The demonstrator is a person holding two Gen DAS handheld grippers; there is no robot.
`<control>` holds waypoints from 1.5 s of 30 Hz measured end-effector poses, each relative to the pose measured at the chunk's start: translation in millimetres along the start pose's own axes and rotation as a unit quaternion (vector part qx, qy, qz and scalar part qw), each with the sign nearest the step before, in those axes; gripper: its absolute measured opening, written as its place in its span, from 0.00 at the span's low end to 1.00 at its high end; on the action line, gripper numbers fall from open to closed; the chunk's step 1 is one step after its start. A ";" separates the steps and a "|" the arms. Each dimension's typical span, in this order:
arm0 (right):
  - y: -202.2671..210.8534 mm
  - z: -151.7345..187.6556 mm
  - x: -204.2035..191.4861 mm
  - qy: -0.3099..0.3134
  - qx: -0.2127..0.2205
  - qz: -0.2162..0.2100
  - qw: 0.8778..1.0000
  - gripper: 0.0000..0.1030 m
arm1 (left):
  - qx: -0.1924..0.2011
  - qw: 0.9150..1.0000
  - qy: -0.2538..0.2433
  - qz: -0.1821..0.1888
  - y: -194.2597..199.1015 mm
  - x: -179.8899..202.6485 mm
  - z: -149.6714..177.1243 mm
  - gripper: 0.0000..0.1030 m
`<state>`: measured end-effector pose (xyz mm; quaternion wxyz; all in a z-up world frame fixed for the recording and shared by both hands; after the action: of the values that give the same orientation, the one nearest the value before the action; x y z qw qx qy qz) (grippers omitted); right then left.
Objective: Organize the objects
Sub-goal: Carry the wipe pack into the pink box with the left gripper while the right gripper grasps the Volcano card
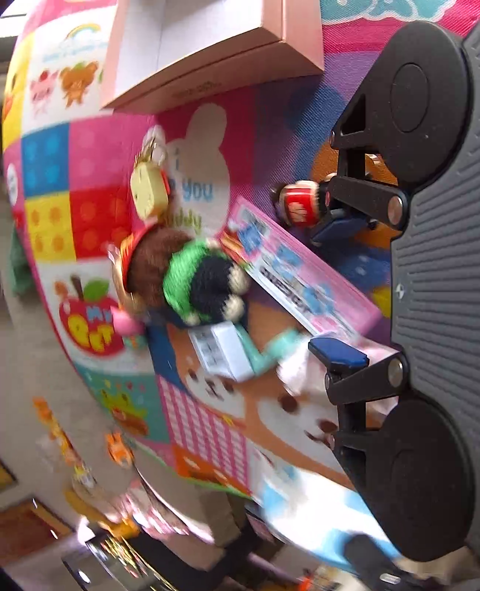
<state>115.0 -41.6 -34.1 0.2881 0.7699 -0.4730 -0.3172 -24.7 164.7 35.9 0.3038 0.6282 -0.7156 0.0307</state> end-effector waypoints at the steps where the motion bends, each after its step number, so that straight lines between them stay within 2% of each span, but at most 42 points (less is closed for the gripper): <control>1: -8.0 -6.1 1.5 -0.003 -0.002 0.008 1.000 0.56 | -0.001 1.000 0.002 -0.001 -0.2 -0.8 0.9 0.58; 4: -30.9 -17.4 -1.3 0.009 -0.021 0.031 0.999 0.56 | -0.004 1.000 0.006 -0.005 0.0 -2.5 2.0 0.58; 6: -34.3 -18.9 -8.0 0.037 -0.018 0.049 0.998 0.54 | -0.008 1.000 0.000 -0.008 1.9 -0.9 2.1 0.58; 9: -20.6 -11.1 -12.6 0.067 -0.016 0.036 0.997 0.45 | -0.020 1.000 -0.020 -0.005 4.3 9.0 4.2 0.58; 10: -10.9 -6.9 -11.9 0.079 -0.015 0.028 0.996 0.41 | -0.024 0.999 -0.027 -0.001 4.9 14.2 5.8 0.58; 14: 41.2 19.6 4.0 0.100 -0.002 0.001 0.995 0.40 | -0.036 0.998 -0.052 0.028 6.7 44.3 12.2 0.58; 19: 119.1 57.6 45.8 0.098 0.033 0.000 0.995 0.40 | -0.053 0.993 -0.075 0.077 -7.5 100.1 12.9 0.58; 22: 160.1 77.1 75.1 0.086 0.069 0.023 0.994 0.40 | -0.070 0.986 -0.096 0.116 -33.1 151.4 11.6 0.58; 26: 199.6 94.5 112.2 0.070 0.128 0.081 0.986 0.40 | -0.092 0.981 -0.113 0.131 -96.3 222.2 14.5 0.58; 28: 211.2 100.5 128.8 0.050 0.144 0.087 0.985 0.40 | -0.115 0.980 -0.096 0.128 -136.4 247.7 18.4 0.58; 30: 218.1 105.5 141.4 0.033 0.154 0.085 0.984 0.40 | -0.139 0.982 -0.077 0.106 -187.9 265.7 26.1 0.58; 32: 221.0 108.7 153.9 0.019 0.162 0.087 0.983 0.40 | -0.153 0.983 -0.091 0.049 -232.7 272.6 38.5 0.58; 34: 224.1 111.6 164.6 0.006 0.168 0.091 0.982 0.40 | -0.169 0.977 -0.128 -0.016 -259.1 275.1 55.3 0.58; 36: 228.0 113.7 173.5 -0.003 0.175 0.094 0.980 0.40 | -0.196 0.966 -0.166 -0.042 -263.7 274.9 72.3 0.58; 38: 229.5 115.2 180.7 -0.007 0.180 0.094 0.979 0.40 | -0.210 0.953 -0.214 -0.041 -252.2 277.0 86.2 0.59; 40: 226.3 116.3 186.7 -0.011 0.178 0.091 0.980 0.40 | -0.216 0.947 -0.235 -0.039 -236.4 276.3 91.5 0.59; 42: 219.4 115.2 189.3 -0.013 0.171 0.087 0.981 0.40 | -0.220 0.952 -0.210 -0.027 -221.8 271.2 85.2 0.59; 45: 211.8 110.3 189.6 -0.014 0.170 0.081 0.982 0.40 | -0.197 0.967 -0.159 0.000 -196.2 258.8 62.4 0.56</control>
<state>-17.8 -312.0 12.7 0.1715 0.7620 -0.5849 -0.2185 124.0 -130.6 41.4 0.3045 0.5524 -0.7468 -0.2111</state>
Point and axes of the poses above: each gripper's, at about its wrist camera, not at the fingertips, and y roughly against the way its jaws point, x to its right, z to its underside, the point moved 6 cm from there along -y, roughly the way its jaws point, and after that the axes turned 8 degrees about y, right-handed, at the moved point
